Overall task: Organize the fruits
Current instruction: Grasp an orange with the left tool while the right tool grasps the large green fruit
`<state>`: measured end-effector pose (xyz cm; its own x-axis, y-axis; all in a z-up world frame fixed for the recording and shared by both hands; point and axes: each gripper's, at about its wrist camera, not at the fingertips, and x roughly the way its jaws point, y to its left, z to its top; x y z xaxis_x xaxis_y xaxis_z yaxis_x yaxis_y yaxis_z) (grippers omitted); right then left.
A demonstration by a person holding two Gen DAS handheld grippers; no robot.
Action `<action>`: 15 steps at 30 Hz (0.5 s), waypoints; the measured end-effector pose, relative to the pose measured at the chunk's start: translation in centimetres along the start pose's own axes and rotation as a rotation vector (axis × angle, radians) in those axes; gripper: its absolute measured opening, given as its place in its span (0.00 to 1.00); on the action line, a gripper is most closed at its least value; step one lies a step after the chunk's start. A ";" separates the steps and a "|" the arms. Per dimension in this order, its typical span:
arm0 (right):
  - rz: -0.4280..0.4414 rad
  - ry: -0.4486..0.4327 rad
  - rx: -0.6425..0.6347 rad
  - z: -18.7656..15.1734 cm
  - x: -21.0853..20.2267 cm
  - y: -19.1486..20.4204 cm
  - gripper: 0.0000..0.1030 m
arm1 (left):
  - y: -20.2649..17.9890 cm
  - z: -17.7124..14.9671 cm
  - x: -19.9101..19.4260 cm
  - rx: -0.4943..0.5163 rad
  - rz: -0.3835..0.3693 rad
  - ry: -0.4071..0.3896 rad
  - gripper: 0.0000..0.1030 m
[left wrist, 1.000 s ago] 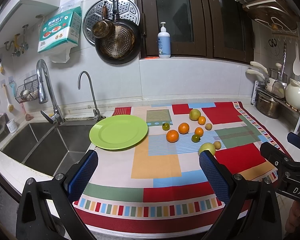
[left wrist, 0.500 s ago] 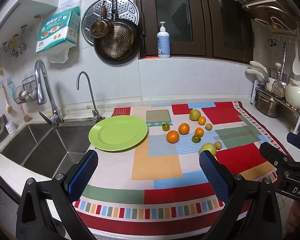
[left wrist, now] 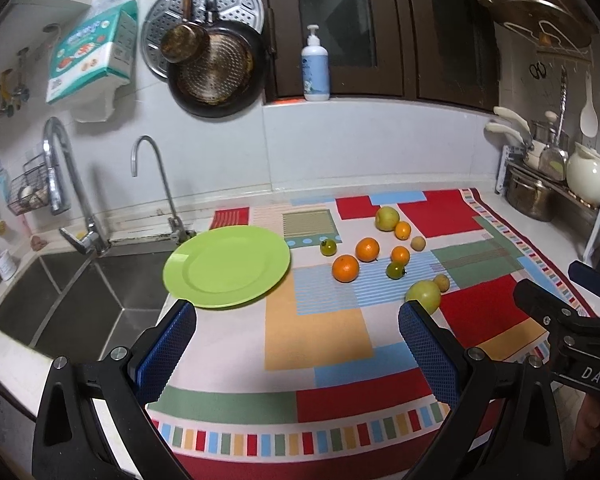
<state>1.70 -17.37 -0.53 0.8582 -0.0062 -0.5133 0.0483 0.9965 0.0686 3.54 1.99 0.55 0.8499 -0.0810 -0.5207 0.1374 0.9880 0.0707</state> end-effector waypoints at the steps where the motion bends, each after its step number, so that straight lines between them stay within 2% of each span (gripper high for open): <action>1: -0.005 0.007 0.008 0.0 0.4 0.2 0.99 | 0.1 0.1 0.4 0.009 -0.008 0.002 1.00; 6: -0.034 0.033 0.035 0.0 2.4 1.0 0.99 | 0.7 0.9 3.1 0.073 -0.052 0.012 1.00; 15: -0.089 0.101 0.119 -0.3 7.0 2.0 0.96 | 1.0 2.4 9.0 0.178 -0.175 0.047 0.92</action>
<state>7.63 -15.36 -4.19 0.7924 -0.0794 -0.6048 0.1868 0.9755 0.1166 12.56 1.97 -2.07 0.7814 -0.2382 -0.5768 0.3713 0.9204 0.1229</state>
